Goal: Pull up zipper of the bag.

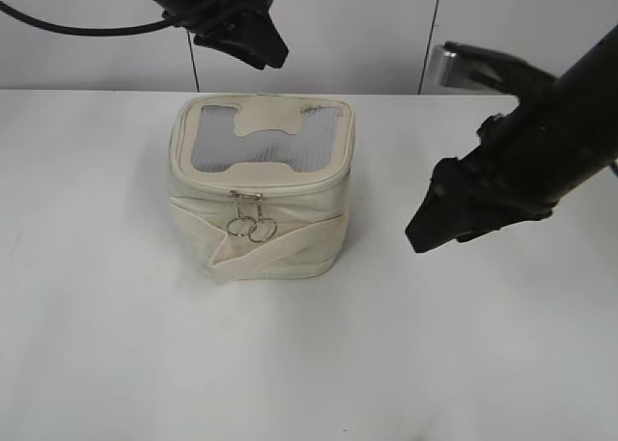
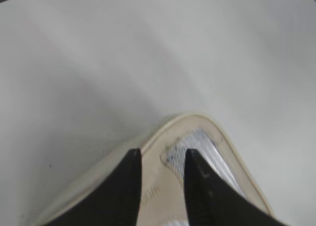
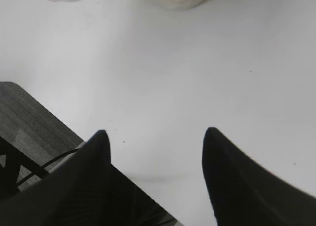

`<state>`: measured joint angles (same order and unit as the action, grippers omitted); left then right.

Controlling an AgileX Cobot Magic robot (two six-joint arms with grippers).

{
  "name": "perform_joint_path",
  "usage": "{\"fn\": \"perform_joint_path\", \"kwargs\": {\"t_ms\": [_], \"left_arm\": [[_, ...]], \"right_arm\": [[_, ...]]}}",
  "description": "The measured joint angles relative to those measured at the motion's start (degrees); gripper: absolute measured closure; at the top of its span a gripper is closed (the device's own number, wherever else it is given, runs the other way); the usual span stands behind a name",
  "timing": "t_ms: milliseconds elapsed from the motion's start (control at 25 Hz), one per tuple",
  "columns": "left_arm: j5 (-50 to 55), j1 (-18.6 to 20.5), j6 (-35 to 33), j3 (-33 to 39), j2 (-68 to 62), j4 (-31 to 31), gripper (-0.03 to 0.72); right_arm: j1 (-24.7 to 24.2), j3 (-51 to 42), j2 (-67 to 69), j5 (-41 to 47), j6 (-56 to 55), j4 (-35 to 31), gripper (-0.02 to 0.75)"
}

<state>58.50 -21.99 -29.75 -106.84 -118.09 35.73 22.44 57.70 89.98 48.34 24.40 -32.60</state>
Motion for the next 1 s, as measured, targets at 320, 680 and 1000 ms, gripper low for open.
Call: {"fn": "perform_joint_path", "kwargs": {"t_ms": [320,680,1000], "left_arm": [[-7.47,0.0,7.03,29.96,28.93,-8.6,0.449],[3.0,0.0,22.91,56.43,80.0,-28.52,0.359],[8.96,0.0,31.54,69.02,114.28,-35.73,0.161]], "right_arm": [[0.0,-9.99,-21.83,3.84,-9.58,10.54,0.267],[0.0,-22.04,-54.69,11.31,-15.98,16.77,0.15],[0.0,-26.43,-76.75,16.68,-19.07,23.04,0.146]]}}
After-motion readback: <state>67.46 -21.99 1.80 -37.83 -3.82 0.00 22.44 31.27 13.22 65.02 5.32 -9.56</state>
